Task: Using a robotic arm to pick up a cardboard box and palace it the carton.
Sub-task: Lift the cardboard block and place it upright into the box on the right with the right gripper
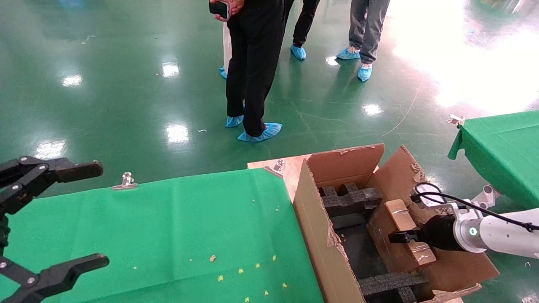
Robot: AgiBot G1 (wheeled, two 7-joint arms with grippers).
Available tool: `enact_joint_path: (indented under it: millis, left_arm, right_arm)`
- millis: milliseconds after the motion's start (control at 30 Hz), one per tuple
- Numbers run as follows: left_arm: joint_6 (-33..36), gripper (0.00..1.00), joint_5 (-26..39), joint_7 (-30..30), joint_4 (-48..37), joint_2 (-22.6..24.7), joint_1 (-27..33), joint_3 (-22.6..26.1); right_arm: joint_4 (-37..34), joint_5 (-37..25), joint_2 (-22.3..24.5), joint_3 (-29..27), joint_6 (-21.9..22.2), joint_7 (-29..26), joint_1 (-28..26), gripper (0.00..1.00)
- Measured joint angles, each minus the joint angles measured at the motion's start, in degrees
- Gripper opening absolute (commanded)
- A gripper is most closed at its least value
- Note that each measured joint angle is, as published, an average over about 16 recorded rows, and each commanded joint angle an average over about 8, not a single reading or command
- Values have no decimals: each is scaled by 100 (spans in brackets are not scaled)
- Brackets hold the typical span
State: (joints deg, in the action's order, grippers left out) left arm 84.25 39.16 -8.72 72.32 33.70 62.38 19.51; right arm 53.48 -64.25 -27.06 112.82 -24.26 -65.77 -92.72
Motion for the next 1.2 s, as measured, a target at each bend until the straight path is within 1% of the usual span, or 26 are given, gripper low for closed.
enact_joint_path:
  millis: [33,367,733,967,1200]
  left_arm:
    - [0,100,0,0,0,0,0,0]
    - [0,100,-1,0,-1,0,0,0]
    - [0,100,-1,1,-2,0,0,1]
    - [0,100,-1,1,-2,0,1,2]
    - [-1,100,-2,1,-2,0,1,2]
  right_arm:
    - [-9,13,-5,-7,-10,15,8,100]
    - [-14,20,-1,-19,-34,33,-10,100]
    - [49,-88,84,-37,-44,48,-202,100]
    - [242,-197,220,-118,-33,68,-509,100]
    - [836,-136,492,-407,23,199,-978,100]
